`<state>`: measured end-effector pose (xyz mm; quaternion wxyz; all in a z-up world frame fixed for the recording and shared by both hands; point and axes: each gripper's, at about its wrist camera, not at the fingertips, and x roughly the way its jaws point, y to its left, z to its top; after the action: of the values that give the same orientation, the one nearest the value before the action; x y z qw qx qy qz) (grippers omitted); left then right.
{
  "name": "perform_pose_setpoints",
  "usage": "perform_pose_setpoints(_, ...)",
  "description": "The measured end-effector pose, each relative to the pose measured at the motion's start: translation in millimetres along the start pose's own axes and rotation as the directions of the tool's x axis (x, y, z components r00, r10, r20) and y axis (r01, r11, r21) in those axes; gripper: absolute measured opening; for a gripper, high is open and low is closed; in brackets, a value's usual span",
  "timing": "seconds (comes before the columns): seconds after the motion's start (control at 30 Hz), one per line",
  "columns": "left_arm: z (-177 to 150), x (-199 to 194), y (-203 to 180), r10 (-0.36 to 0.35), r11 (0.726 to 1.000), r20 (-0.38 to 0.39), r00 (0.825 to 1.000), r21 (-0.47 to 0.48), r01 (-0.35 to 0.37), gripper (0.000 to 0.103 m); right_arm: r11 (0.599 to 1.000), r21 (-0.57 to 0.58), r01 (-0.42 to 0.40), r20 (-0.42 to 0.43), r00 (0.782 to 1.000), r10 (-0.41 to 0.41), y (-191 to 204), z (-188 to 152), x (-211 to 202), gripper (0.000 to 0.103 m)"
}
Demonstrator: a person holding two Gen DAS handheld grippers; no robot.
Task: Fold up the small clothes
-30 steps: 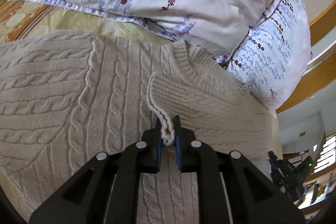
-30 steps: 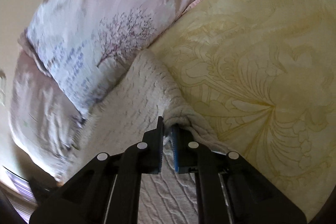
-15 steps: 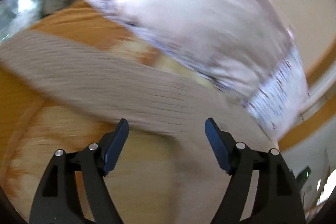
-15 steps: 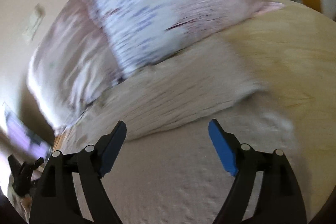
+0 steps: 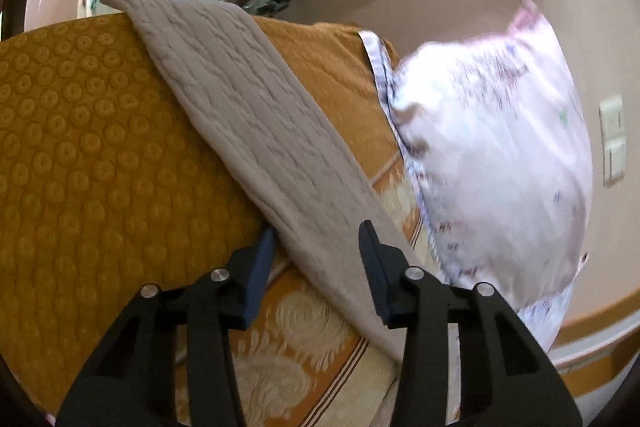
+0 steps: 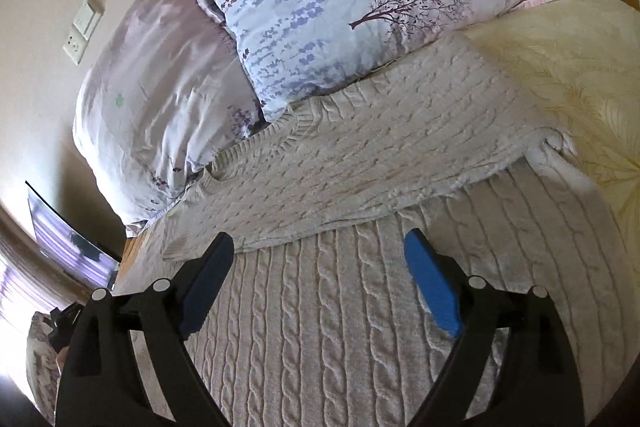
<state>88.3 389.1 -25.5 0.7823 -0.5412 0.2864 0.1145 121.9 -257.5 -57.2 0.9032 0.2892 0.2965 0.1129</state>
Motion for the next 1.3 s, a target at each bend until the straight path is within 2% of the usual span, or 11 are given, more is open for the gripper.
perform_pose_setpoints(0.17,21,0,10,-0.001,0.996,0.045,0.999,-0.089,0.005,0.035,1.000,0.005,-0.013,0.000,1.000,0.013,-1,0,0,0.089)
perform_pose_setpoints(0.2,23,1,10,0.005,0.996,0.044,0.999,-0.089,-0.001,0.031,1.000,0.008,-0.015,-0.001,1.000,0.015,-2,0,1,0.089)
perform_pose_setpoints(0.23,25,4,10,0.015,0.997,0.043,0.999,-0.082,-0.011,0.019,1.000,0.009,-0.018,-0.001,1.000,0.018,-2,0,1,0.089)
perform_pose_setpoints(0.3,25,3,4,0.026,0.998,0.041,0.999,-0.057,-0.023,0.008,1.000,0.002,-0.019,-0.003,1.000,0.019,-1,0,1,0.089)
perform_pose_setpoints(0.57,-3,2,-94,-0.126,0.980,0.028,0.992,0.161,0.120,0.007,0.999,0.004,-0.048,0.005,0.999,0.048,-2,0,-1,0.089)
perform_pose_setpoints(0.73,-56,21,-178,-0.210,0.912,-0.078,0.975,0.344,0.224,0.007,0.998,0.007,-0.064,0.015,0.998,0.064,-2,0,-3,0.089)
perform_pose_setpoints(0.87,-138,54,-241,-0.255,0.818,-0.256,0.932,0.457,0.349,0.007,0.998,-0.009,-0.059,-0.004,0.998,0.059,0,-1,-5,0.089)
perform_pose_setpoints(1.0,-234,95,-273,-0.190,0.724,-0.446,0.874,0.538,0.432,0.009,0.998,-0.057,-0.034,-0.001,0.999,0.034,4,-4,-16,0.089)
perform_pose_setpoints(1.07,-283,117,-276,-0.102,0.680,-0.520,0.848,0.586,0.441,0.011,0.997,-0.075,-0.010,0.003,1.000,0.010,4,-3,-23,0.089)
perform_pose_setpoints(1.2,-321,127,-268,-0.022,0.633,-0.592,0.805,0.615,0.470,0.045,0.992,-0.122,0.039,0.019,0.999,-0.037,6,6,-37,0.089)
perform_pose_setpoints(1.3,-304,105,-258,-0.055,0.613,-0.576,0.815,0.625,0.483,0.059,0.978,-0.204,0.031,0.019,0.999,-0.028,21,17,-39,0.089)
